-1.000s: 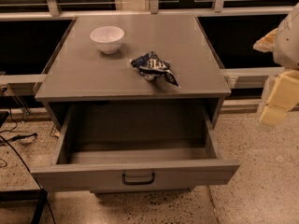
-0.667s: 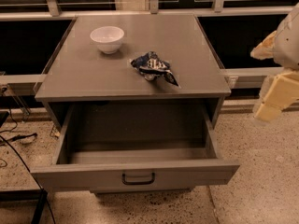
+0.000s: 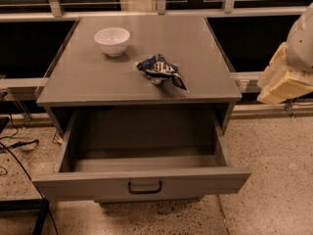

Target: Close top drawer

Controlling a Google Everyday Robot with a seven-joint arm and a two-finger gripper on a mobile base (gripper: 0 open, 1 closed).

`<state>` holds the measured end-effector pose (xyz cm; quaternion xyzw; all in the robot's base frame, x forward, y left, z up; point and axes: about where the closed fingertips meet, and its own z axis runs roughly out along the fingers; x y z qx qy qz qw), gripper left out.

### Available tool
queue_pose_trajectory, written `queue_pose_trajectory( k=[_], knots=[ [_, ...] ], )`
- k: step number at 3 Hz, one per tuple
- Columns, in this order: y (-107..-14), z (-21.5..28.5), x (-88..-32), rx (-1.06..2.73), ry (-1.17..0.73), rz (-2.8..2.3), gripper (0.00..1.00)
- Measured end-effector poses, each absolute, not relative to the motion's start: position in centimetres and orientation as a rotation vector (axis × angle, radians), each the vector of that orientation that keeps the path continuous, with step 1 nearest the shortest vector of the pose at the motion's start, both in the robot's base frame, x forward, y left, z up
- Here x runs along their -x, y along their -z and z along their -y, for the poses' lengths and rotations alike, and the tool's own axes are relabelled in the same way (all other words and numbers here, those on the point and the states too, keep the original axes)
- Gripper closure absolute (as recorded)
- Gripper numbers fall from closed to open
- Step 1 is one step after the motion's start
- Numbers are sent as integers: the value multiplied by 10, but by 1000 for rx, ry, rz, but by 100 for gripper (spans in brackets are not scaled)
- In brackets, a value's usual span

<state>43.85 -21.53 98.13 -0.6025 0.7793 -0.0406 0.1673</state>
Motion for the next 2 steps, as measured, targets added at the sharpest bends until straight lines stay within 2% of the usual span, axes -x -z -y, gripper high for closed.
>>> queue_pose_trajectory(
  k=[1,2],
  knots=[
    [-978,214,-439,1704,109,-2211,95],
    [-956,210,-438,1678,60,-2198,100]
  ],
)
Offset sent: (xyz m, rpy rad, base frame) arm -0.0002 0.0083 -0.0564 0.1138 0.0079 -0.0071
